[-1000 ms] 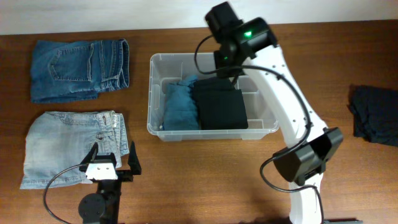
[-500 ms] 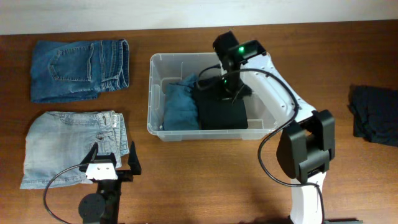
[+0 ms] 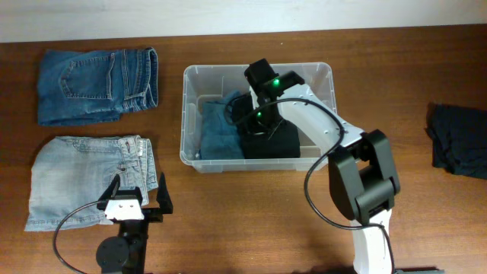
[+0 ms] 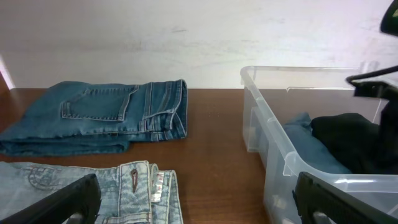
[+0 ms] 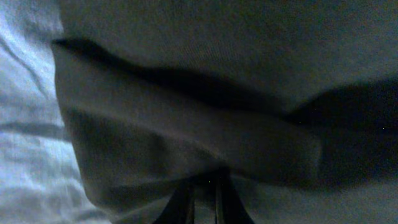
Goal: Pack container
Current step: 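Press the black garment flat inside the container with the right gripper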
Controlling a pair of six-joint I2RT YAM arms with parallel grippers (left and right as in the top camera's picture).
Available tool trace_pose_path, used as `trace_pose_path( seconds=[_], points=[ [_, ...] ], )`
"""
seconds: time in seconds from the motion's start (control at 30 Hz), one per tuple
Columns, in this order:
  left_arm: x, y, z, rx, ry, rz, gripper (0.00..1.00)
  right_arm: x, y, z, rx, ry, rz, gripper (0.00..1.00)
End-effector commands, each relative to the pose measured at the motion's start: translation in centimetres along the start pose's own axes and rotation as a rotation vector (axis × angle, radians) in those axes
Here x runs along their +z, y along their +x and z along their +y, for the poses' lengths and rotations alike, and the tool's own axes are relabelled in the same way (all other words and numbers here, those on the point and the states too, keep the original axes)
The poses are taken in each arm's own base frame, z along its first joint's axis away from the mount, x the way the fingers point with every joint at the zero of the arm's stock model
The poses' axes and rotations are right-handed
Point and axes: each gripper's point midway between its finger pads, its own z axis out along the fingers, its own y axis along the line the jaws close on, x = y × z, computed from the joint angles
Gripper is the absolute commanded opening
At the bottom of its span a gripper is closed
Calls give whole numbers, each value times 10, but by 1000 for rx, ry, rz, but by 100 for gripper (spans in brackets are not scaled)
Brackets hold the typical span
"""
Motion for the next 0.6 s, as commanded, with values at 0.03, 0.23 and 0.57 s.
trace_pose_path(
  seconds=[0.03, 0.23, 0.57],
  points=[
    [0, 1, 0, 12, 5, 1, 99, 21, 7, 19, 22, -31, 24, 4],
    [0, 1, 0, 12, 5, 1, 99, -17, -22, 28, 67, -60, -58, 4],
    [0, 1, 0, 12, 5, 1, 99, -148, -48, -35, 100, 246, -214, 15]
  ],
)
